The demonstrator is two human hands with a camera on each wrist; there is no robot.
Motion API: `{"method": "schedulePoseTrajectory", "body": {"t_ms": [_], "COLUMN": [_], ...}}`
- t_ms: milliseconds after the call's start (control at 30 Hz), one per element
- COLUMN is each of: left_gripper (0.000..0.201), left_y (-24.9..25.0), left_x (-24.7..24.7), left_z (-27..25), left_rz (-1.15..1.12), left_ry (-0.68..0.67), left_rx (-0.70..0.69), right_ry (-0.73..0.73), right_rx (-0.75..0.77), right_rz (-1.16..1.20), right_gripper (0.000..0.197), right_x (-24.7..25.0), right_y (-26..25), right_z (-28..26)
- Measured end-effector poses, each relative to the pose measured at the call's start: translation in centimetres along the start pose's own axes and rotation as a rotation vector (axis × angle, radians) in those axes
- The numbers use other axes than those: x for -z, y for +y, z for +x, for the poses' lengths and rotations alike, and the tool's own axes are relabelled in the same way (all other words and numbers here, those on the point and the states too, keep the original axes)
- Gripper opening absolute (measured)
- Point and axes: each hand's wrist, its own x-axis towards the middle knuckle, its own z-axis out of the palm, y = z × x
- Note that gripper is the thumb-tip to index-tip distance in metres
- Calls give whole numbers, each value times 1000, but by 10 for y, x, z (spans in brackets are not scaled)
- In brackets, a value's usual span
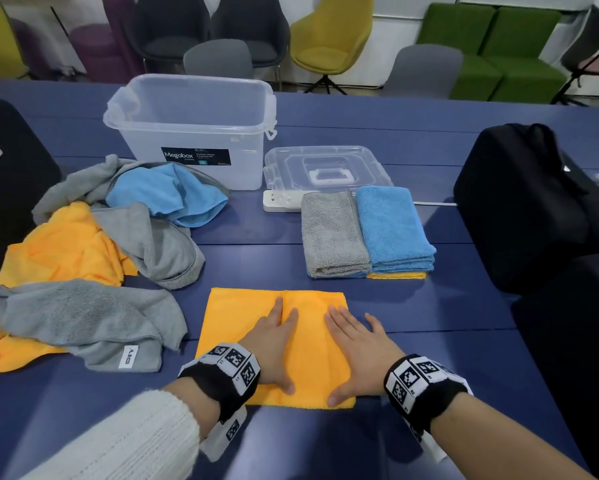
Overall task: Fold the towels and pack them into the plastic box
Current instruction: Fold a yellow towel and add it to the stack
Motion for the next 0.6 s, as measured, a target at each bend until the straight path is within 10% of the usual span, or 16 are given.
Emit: {"method": "schedulePoseTrajectory", "body": {"t_ms": [400, 600], "left_gripper": [135, 81], "left_y": [-1, -30], "left_x": [3, 4], "left_z": [-2, -27], "left_rz": [109, 10], "left_ry": [-48, 384], "left_rx": [22, 195], "right_ry": [-61, -20], "right_rx": [39, 35], "right_rz": [19, 81], "right_gripper": [149, 142], "right_x": [-4, 0], "right_y": [17, 11], "right_z": [-9, -9]}}
